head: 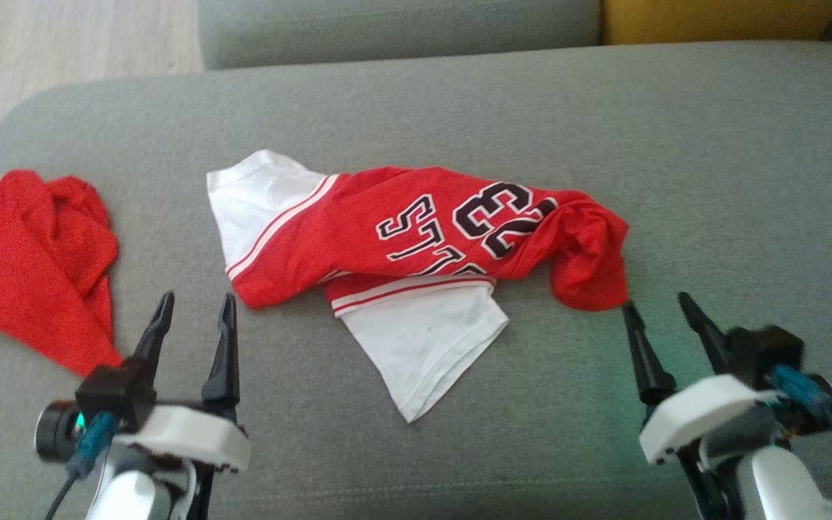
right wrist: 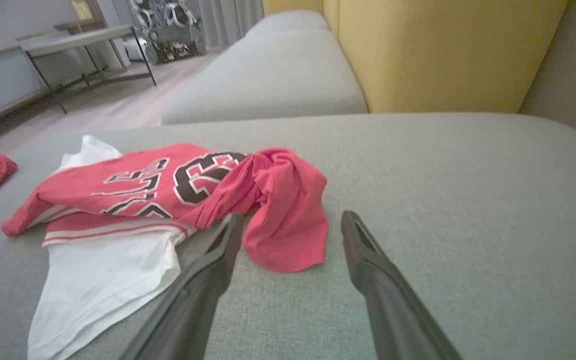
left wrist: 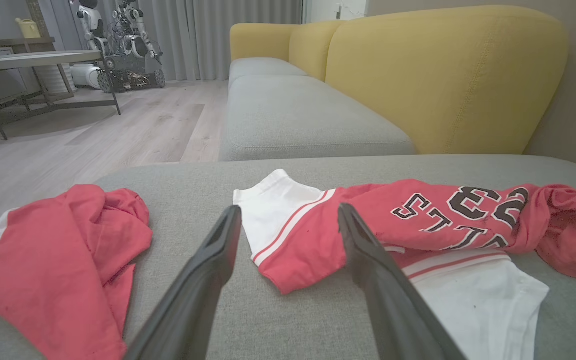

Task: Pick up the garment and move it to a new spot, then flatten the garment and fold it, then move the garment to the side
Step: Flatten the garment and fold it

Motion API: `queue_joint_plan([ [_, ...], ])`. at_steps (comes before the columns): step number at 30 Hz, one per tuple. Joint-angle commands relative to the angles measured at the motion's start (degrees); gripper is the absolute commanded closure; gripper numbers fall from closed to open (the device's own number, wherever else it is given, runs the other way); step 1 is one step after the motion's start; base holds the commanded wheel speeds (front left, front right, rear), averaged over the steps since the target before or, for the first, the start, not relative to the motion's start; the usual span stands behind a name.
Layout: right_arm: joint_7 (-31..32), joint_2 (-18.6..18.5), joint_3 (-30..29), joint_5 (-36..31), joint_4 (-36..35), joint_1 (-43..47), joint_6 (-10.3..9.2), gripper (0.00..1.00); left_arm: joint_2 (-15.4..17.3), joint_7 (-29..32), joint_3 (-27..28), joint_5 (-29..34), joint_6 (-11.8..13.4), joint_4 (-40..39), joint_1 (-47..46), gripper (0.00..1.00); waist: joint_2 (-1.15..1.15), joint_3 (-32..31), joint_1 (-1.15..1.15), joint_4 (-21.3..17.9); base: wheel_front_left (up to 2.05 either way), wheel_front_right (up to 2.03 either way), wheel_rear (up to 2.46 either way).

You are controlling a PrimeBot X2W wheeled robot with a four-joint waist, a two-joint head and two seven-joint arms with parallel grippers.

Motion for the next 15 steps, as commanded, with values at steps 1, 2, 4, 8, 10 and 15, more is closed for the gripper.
queue_joint_plan([
  [1,1.4,-0.6,2.0,-1.4,0.1,-4.7,-0.04,0.00,0.9,-0.5,1.9,0.3,-0.4,-2.0,-4.6,0.00,0.00,1.9,0.00,1.9,0.00,0.00,0.00],
  [2,2.1,-0.7,2.3,-1.7,1.2,-5.6,-0.04,0.00,0.7,-0.5,1.6,0.4,-0.7,-1.9,-5.3,0.00,0.00,2.6,0.00,2.6,0.00,0.00,0.00],
  [4,3.8,-1.2,2.8,-2.8,4.0,-7.3,-0.04,0.00,0.4,-0.7,1.2,0.6,-1.1,-1.6,-6.6,0.00,0.00,3.9,0.00,3.7,0.00,0.00,0.00],
  [8,6.8,-1.9,3.1,-4.4,9.7,-10.6,-0.04,0.00,-0.5,-0.9,0.3,1.1,-2.0,-1.0,-9.2,0.00,0.00,6.5,0.00,5.8,0.00,0.00,0.00],
  [10,7.6,-1.9,2.7,-4.9,12.1,-12.1,-0.04,0.00,-1.0,-1.1,-0.1,1.4,-2.4,-0.5,-10.5,0.00,0.00,7.5,0.00,6.6,0.00,0.00,0.00],
  [15,8.5,-1.5,1.3,-5.8,16.6,-15.0,-0.04,0.37,-1.7,-1.3,0.1,1.9,-2.9,0.1,-12.6,0.00,0.00,9.6,0.00,7.2,0.00,0.00,0.00],
])
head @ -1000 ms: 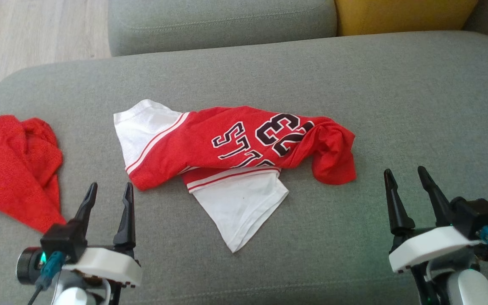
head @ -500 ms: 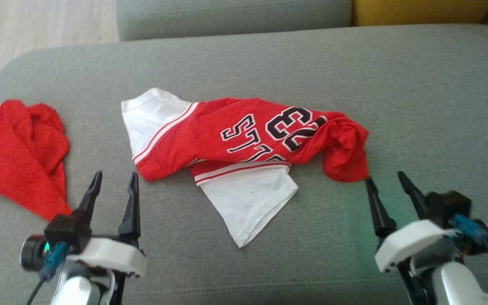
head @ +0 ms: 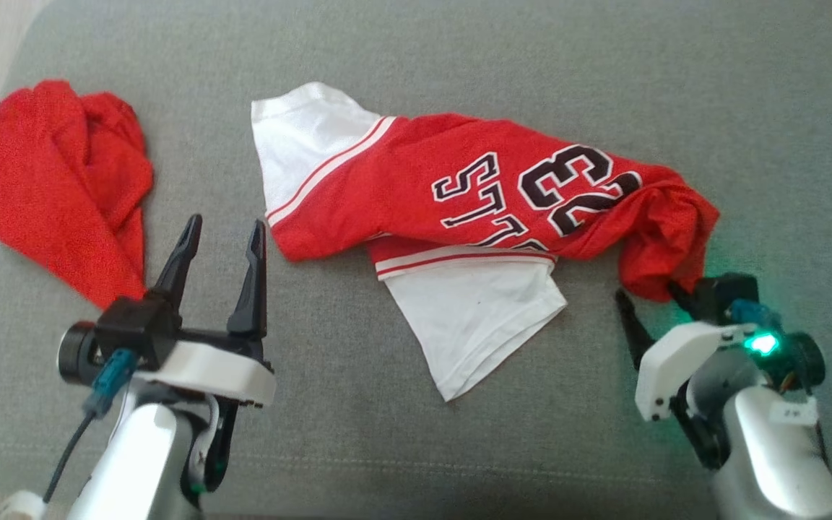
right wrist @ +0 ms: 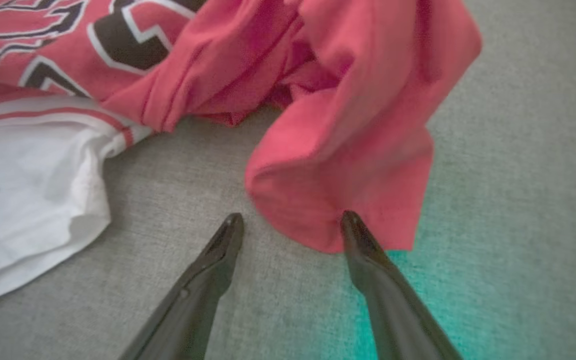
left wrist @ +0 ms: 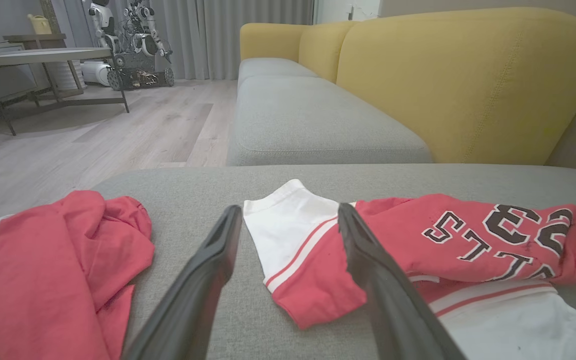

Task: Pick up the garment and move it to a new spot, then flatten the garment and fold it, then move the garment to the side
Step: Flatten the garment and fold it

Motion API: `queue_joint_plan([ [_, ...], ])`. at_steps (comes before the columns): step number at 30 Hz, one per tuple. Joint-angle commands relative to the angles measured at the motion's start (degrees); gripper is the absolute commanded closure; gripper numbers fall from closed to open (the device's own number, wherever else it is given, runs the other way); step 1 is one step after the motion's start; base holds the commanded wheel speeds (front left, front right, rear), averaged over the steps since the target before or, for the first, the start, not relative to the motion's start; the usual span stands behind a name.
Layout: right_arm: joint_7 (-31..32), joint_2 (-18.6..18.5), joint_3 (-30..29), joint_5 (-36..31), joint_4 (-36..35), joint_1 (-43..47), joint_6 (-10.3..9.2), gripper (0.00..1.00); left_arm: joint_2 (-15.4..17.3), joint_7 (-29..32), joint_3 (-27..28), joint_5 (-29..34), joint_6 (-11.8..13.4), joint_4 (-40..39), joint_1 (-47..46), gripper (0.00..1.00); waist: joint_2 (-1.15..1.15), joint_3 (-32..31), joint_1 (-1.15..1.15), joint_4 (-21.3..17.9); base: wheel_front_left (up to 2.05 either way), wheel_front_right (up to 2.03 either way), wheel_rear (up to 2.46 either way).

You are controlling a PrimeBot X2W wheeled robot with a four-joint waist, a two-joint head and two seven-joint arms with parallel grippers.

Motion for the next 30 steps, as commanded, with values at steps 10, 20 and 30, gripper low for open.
queue_joint_plan([
  [10,-1.1,-0.8,-4.4,-1.2,-4.4,-2.8,-0.04,1.00,0.0,-0.7,4.0,1.8,-0.9,-1.9,-3.6,0.00,0.00,2.4,0.00,-1.3,0.00,0.00,0.00],
  [20,0.8,-4.5,-12.5,-1.5,-15.2,-4.2,-0.04,1.00,-0.6,-0.7,5.5,2.9,-2.0,-2.3,-3.9,0.00,0.00,2.9,0.00,-4.0,0.00,0.00,0.00],
  [30,-2.1,-6.8,-14.9,-0.1,-7.4,-12.6,-0.04,0.69,-1.1,-0.7,5.9,3.9,-3.2,-2.4,-5.4,0.00,0.00,5.3,0.00,-4.3,0.00,0.00,0.00],
])
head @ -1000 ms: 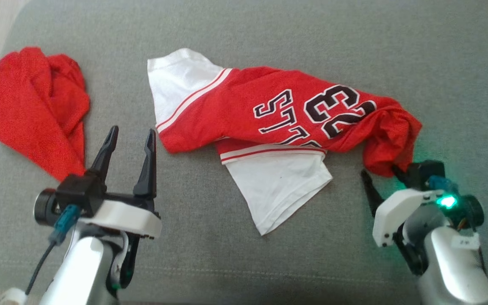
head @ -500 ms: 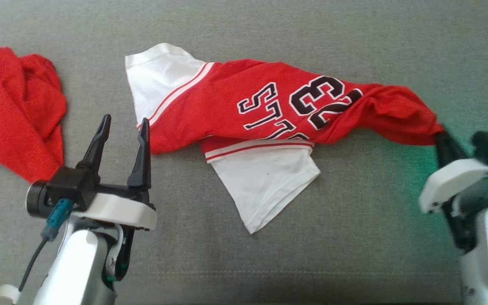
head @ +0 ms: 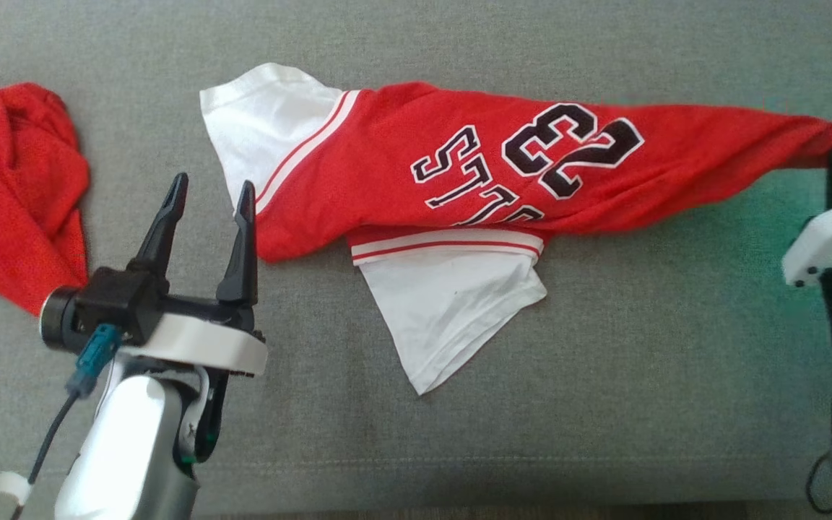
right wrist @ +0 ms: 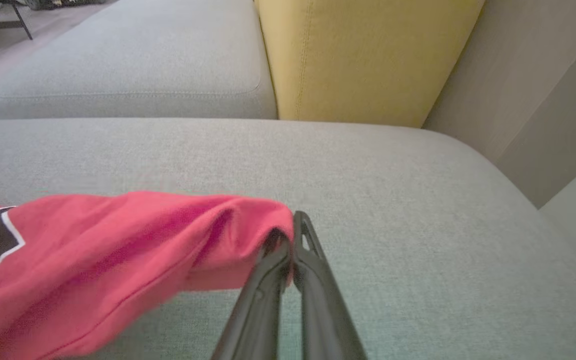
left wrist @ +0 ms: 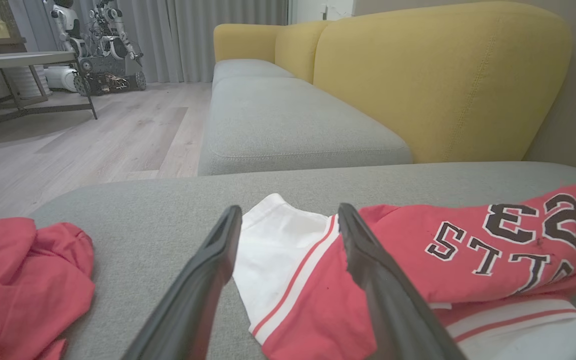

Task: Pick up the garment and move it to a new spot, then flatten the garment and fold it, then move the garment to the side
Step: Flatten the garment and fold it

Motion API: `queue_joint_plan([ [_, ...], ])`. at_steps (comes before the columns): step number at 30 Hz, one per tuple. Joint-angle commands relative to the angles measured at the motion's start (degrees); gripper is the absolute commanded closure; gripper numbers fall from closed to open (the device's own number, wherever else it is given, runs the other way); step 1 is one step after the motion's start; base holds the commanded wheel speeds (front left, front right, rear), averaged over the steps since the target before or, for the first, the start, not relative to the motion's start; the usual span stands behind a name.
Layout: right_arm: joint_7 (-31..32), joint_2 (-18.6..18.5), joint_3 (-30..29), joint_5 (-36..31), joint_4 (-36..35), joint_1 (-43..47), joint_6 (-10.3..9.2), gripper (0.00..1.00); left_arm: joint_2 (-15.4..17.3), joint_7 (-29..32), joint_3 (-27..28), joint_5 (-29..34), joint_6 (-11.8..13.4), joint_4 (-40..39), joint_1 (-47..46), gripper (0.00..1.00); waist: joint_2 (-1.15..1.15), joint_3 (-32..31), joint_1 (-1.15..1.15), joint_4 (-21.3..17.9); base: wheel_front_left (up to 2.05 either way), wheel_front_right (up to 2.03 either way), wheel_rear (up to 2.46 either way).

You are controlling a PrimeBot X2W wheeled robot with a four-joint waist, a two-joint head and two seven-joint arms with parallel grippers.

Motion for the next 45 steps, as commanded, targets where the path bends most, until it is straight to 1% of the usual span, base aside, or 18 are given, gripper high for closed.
queue_joint_plan([
  [1,-1.0,-0.9,1.4,0.4,0.0,-1.4,-0.04,0.39,0.6,-0.7,2.2,0.5,-0.3,-1.9,-2.2,0.00,0.00,0.5,0.00,0.0,0.00,0.00,0.00],
  [2,-1.7,-0.7,1.5,0.5,1.5,-1.9,-0.04,0.00,0.5,-0.7,2.1,0.6,-0.4,-1.8,-2.3,0.00,0.00,0.7,0.00,-0.1,0.00,0.00,0.00],
  [4,-2.8,-0.3,1.4,0.3,4.4,-2.5,-0.04,0.00,0.4,-0.7,2.1,0.7,-0.7,-1.7,-2.5,0.00,0.00,0.9,0.00,-0.2,0.00,0.00,0.00],
  [7,-4.9,0.5,1.3,0.3,6.7,-2.6,-0.04,0.00,0.2,-0.7,2.2,0.9,-0.9,-1.4,-2.4,0.00,0.00,1.0,0.00,-0.5,0.00,0.00,0.00],
  [11,-7.6,1.8,1.4,0.4,6.6,-0.8,-0.04,0.00,0.0,-0.7,2.6,1.1,-1.0,-1.0,-1.7,0.00,0.00,-0.1,0.00,-1.1,0.00,0.00,0.00],
  [15,-9.1,3.6,2.0,0.9,2.7,3.1,-0.04,0.00,0.0,-0.7,3.3,1.0,-0.9,-0.7,-0.3,0.00,0.00,-1.9,0.00,-1.9,0.00,0.00,0.00],
  [16,-9.1,3.6,2.0,0.9,2.7,3.1,-0.04,0.00,0.0,-0.7,3.3,1.0,-0.9,-0.7,-0.3,0.00,0.00,-1.9,0.00,-1.9,0.00,0.00,0.00],
  [17,-8.8,4.5,2.4,1.0,-0.4,5.6,-0.04,0.00,0.0,-0.7,3.7,0.9,-0.7,-0.7,0.6,0.00,0.00,-2.8,0.00,-2.3,0.00,0.00,0.00],
  [24,-6.9,6.4,3.8,2.4,-11.6,13.4,-0.04,0.00,0.1,-0.7,4.8,0.7,-0.2,-0.9,3.7,0.00,0.00,-5.8,0.00,-3.0,0.00,0.00,0.00],
  [30,-5.8,7.0,6.1,3.6,-18.5,18.1,-0.04,0.00,0.2,-0.7,5.2,0.5,0.2,-1.1,6.5,0.00,0.00,-8.6,0.00,-3.2,0.00,0.00,0.00],
  [37,-5.0,7.0,8.0,5.6,-22.1,23.2,-0.04,0.00,0.1,-0.6,4.9,0.3,1.1,-1.6,10.1,0.00,0.00,-11.7,0.00,-3.4,0.00,0.00,0.00],
  [45,-4.6,7.1,8.3,6.4,-22.9,24.3,-0.04,0.00,0.2,0.1,4.4,0.0,1.7,-2.4,11.6,0.00,0.00,-12.4,0.00,-3.6,0.00,0.00,0.00],
])
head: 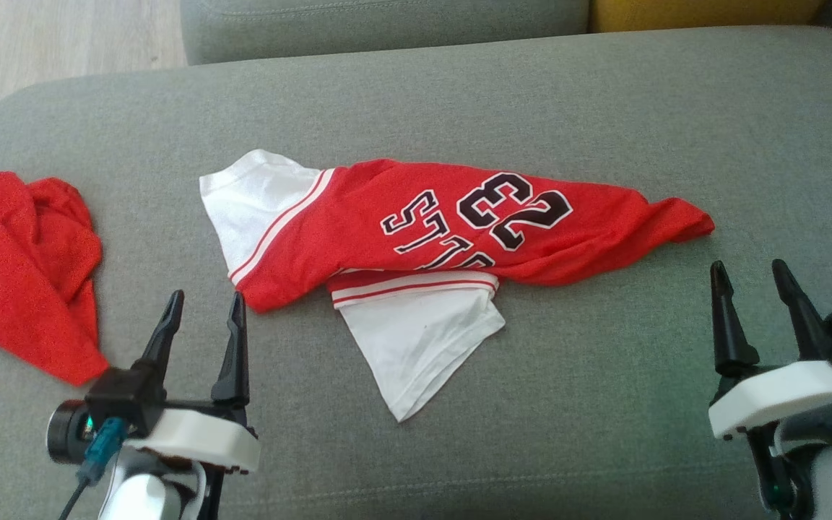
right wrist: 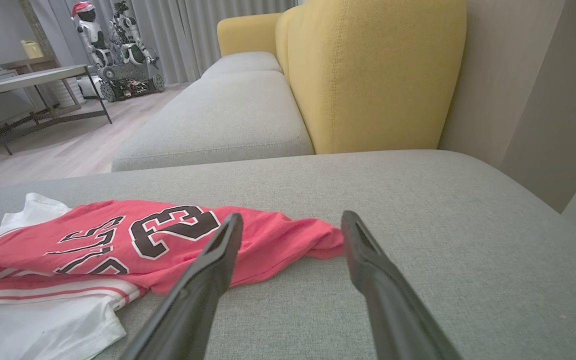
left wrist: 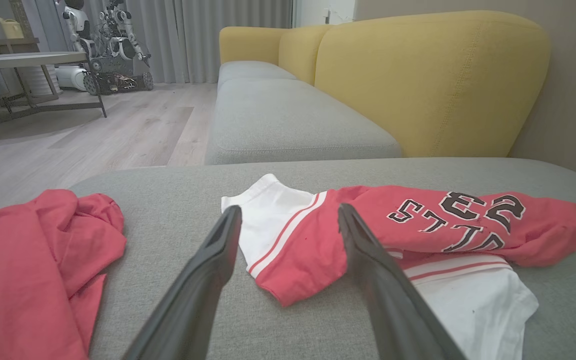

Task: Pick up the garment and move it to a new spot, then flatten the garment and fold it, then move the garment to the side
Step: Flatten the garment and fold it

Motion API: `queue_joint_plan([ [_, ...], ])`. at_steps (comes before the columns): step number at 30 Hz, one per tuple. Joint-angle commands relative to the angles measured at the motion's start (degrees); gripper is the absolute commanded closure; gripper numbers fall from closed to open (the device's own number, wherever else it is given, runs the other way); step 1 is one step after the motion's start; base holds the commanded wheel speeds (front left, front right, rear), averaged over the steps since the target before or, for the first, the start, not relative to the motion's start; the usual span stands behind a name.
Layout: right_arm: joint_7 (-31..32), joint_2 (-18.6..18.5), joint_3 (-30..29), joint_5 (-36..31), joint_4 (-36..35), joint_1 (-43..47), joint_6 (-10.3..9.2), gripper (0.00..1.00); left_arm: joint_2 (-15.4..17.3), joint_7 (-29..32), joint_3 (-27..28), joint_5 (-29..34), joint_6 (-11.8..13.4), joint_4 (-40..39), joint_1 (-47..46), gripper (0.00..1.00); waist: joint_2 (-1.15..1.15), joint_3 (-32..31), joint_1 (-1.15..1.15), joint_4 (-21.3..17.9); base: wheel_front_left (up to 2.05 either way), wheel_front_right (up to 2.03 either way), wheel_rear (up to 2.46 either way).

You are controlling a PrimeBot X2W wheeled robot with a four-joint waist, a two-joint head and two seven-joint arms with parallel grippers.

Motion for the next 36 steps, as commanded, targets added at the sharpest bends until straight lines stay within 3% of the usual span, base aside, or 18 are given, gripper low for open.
queue_joint_plan([
  [1,0.0,-0.3,1.5,0.5,-2.3,-0.9,-0.04,0.00,0.9,0.0,1.9,-0.3,0.5,-2.2,-1.5,0.00,0.00,0.0,0.00,0.0,0.00,0.00,0.00],
  [23,-0.1,-0.3,1.7,1.5,-1.7,-1.6,-0.04,0.00,1.3,0.6,0.2,-0.7,0.5,-2.4,-2.4,0.00,0.00,0.9,0.00,0.1,0.00,0.00,0.00],
  [29,0.0,-0.3,1.8,1.9,-2.6,-2.5,-0.04,0.00,2.0,3.0,-4.1,0.7,-3.4,0.2,-7.1,0.00,0.00,3.5,0.00,-0.1,0.00,0.00,0.00],
  [36,-0.5,-0.3,3.6,2.6,-2.7,-4.9,-0.04,0.00,2.2,6.6,-7.6,2.5,-7.1,11.2,-16.5,0.00,0.00,8.0,0.00,-2.6,0.00,0.00,0.00],
])
